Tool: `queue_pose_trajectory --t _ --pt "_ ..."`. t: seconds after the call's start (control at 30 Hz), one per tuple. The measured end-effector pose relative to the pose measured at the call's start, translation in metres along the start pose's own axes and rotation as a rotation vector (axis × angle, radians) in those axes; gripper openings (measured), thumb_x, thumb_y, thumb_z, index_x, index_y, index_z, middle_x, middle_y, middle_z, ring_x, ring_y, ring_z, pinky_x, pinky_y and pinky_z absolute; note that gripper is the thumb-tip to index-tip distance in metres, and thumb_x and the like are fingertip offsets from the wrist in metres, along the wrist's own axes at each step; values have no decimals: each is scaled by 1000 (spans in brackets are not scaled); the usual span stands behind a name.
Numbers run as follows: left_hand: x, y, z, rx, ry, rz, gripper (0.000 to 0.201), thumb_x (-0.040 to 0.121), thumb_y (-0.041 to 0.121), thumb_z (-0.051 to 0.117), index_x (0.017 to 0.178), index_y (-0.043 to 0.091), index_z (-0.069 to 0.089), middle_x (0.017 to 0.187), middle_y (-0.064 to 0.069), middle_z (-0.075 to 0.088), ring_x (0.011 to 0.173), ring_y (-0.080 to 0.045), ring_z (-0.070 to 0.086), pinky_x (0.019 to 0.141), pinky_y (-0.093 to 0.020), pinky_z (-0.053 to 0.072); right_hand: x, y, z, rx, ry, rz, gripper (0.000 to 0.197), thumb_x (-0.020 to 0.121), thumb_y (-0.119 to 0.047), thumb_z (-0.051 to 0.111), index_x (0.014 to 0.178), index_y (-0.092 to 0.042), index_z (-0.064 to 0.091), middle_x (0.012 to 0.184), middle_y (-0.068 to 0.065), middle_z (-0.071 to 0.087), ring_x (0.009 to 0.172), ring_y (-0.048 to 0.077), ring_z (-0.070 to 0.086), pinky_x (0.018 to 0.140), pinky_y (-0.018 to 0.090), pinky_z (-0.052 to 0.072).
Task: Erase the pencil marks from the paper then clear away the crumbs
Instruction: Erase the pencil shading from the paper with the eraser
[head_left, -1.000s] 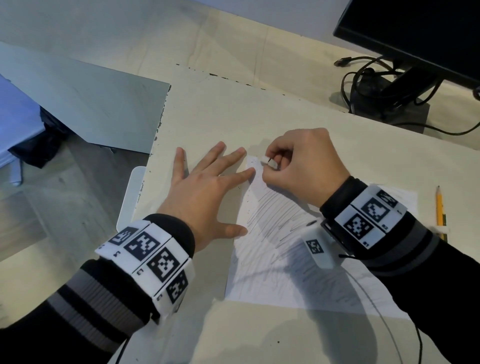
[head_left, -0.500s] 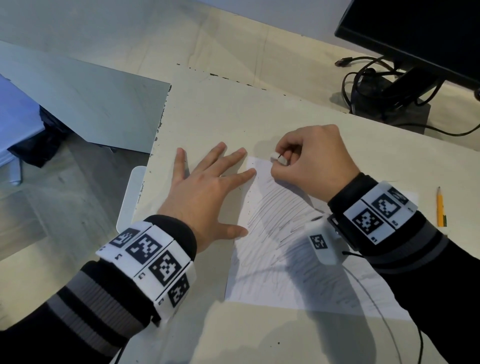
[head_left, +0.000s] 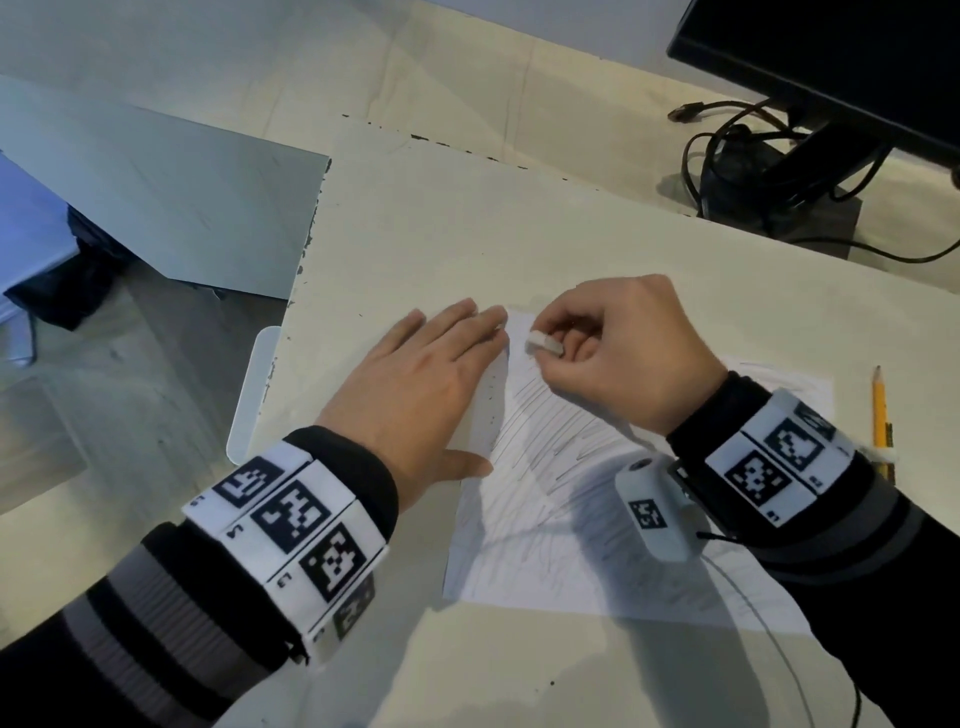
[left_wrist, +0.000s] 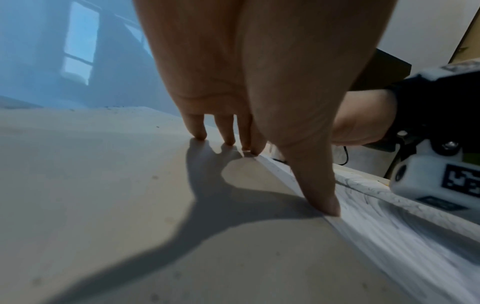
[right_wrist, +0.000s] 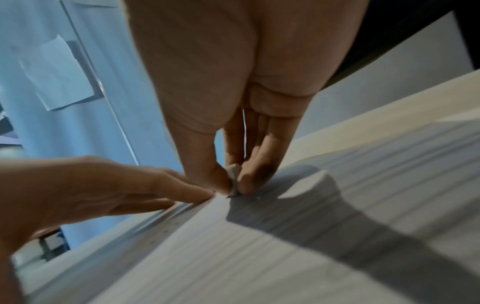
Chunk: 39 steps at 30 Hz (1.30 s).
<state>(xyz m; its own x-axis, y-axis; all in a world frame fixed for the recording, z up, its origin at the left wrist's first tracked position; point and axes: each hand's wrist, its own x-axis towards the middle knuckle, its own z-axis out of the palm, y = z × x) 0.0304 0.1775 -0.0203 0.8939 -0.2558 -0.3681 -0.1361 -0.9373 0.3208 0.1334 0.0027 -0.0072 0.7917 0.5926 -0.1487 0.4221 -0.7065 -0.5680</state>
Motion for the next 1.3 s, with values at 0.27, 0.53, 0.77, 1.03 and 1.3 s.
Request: queue_pose_trajectory --t 0.27,0.53,0.77,1.03,1.3 --pt "4 4 -3 -6 -12 -9 106 83 61 65 156 28 -4 163 10 -9 151 -13 -10 122 -35 -1 5 7 -3 -98 8 -94 16 70 -10 72 80 -20 79 75 -9 69 64 6 61 64 25 53" --pt "5 4 -1 -29 -4 -18 106 82 61 67 157 29 -1 164 10 -6 151 -14 -8 124 -37 3 2 7 -6 -83 -28 -88 17 68 -11 71 79 -20 79 74 -9 69 63 7 62 64 26 54" --pt "5 3 1 -58 8 -24 107 81 59 69 157 30 0 163 10 -5 151 -13 -8 124 -38 3 -1 5 -4 -76 -70 -75 17 68 -13 70 81 -20 79 75 -8 69 65 8 62 65 27 53" --pt "5 2 4 -77 18 -20 109 78 60 71 157 30 2 163 11 -4 151 -12 -8 124 -39 4 -3 5 0 -52 -24 -74 17 69 -10 71 80 -20 79 74 -7 68 63 8 61 63 27 54" --pt "5 3 4 -100 28 -21 109 76 60 73 156 32 5 163 11 -1 151 -12 -6 124 -39 3 -7 9 -1 -58 6 -51 17 69 -9 72 79 -21 79 73 -8 68 62 7 60 64 27 54"
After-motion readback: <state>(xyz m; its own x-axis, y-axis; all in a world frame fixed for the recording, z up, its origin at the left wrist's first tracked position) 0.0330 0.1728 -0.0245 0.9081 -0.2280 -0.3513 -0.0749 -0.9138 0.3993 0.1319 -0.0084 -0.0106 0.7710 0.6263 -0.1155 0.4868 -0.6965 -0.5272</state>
